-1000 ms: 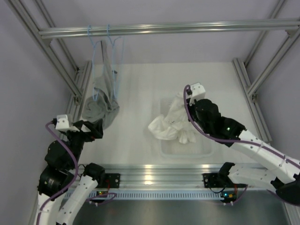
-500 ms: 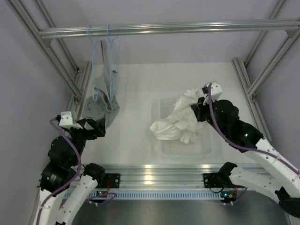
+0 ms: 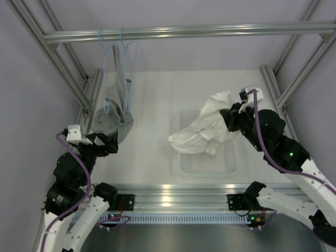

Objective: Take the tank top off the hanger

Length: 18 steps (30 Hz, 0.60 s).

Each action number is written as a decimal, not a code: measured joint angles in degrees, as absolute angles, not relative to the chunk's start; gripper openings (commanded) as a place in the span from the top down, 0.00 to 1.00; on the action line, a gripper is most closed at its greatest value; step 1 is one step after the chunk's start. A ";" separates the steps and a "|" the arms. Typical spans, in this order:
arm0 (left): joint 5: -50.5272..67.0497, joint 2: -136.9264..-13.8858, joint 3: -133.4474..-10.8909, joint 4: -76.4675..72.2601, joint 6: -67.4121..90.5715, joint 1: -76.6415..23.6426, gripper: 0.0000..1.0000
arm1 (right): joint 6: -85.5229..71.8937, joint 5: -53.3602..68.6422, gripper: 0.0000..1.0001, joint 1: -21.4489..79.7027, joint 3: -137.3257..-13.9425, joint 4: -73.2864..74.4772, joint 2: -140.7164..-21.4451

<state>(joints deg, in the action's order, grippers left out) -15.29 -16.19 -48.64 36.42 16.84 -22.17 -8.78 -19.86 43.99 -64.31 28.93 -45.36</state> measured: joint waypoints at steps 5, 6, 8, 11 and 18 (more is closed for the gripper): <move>-15.25 -16.19 -48.64 36.42 16.84 -22.17 0.01 | -8.40 -21.04 1.00 42.48 -64.62 30.09 -44.88; -15.25 -16.19 -48.62 36.40 16.84 -22.17 0.01 | -8.34 -21.23 1.00 42.17 -64.62 30.26 -44.73; -15.09 -16.29 -48.62 36.38 16.84 -22.17 0.01 | -8.16 -21.56 1.00 41.65 -64.62 30.57 -44.36; -14.81 -16.45 -48.62 36.40 16.84 -22.17 0.01 | -8.05 -21.58 1.00 41.21 -65.06 31.27 -44.01; -14.59 -16.45 -48.62 36.40 16.84 -22.17 0.01 | -7.97 -22.57 1.00 40.66 -65.63 31.44 -44.66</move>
<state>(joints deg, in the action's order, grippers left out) -14.59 -16.45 -48.62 36.40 16.84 -22.17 -7.97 -22.57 40.66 -65.63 31.44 -44.66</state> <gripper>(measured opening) 0.990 0.067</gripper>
